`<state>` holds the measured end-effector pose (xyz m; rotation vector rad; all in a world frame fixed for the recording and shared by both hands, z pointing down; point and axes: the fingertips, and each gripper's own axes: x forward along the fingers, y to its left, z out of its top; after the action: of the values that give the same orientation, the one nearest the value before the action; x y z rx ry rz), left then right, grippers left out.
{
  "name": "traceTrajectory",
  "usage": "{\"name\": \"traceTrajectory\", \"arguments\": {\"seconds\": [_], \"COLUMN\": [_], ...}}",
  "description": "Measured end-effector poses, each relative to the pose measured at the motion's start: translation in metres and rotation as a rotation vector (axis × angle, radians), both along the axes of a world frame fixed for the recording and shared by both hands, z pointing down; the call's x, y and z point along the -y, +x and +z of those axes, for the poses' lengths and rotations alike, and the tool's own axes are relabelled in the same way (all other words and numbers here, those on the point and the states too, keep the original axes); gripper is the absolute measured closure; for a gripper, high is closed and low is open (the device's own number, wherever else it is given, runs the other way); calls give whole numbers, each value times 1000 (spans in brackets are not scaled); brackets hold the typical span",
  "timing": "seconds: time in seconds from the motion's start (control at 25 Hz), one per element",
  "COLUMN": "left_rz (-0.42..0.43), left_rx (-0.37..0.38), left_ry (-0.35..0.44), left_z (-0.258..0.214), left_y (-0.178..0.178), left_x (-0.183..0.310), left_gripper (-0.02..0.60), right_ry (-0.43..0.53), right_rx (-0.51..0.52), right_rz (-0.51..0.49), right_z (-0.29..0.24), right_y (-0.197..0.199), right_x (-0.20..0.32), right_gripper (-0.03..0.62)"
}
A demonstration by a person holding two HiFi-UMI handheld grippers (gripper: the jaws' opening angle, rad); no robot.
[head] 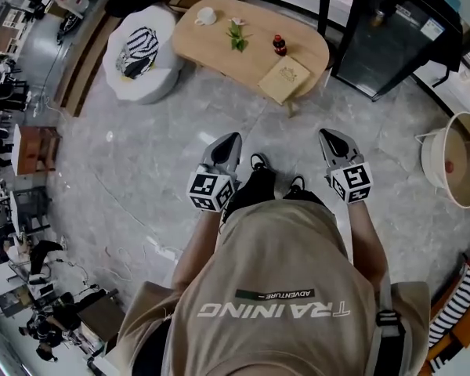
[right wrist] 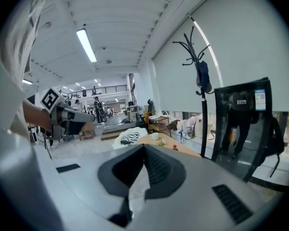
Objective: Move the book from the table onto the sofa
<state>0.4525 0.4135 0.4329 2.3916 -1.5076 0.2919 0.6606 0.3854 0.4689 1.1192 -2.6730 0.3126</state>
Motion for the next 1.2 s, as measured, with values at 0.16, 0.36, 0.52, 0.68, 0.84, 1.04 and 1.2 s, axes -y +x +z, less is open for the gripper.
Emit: {"name": "traceTrajectory", "arguments": {"seconds": [0.16, 0.36, 0.52, 0.68, 0.84, 1.04, 1.2], "left_rz": [11, 28, 33, 47, 69, 125, 158], "left_rx": [-28, -72, -92, -88, -100, -98, -100], "left_ry": [-5, -2, 28, 46, 26, 14, -3], "left_z": [8, 19, 7, 4, 14, 19, 27], "left_y": [-11, -32, -56, -85, -112, -127, -137], "left_x": [7, 36, 65, 97, 122, 149, 168], "left_gripper": [575, 577, 575, 575, 575, 575, 575], "right_ry": [5, 29, 26, 37, 36, 28, 10], "right_rx": [-4, -28, -29, -51, -66, -63, -65], "right_rz": [16, 54, 89, 112, 142, 207, 241], "right_z": [-5, -12, -19, -26, -26, -24, -20], "right_y": [-12, -28, -39, -56, -81, -97, -107], "right_x": [11, 38, 64, 96, 124, 149, 159], "right_gripper": [589, 589, 589, 589, 589, 589, 589]}}
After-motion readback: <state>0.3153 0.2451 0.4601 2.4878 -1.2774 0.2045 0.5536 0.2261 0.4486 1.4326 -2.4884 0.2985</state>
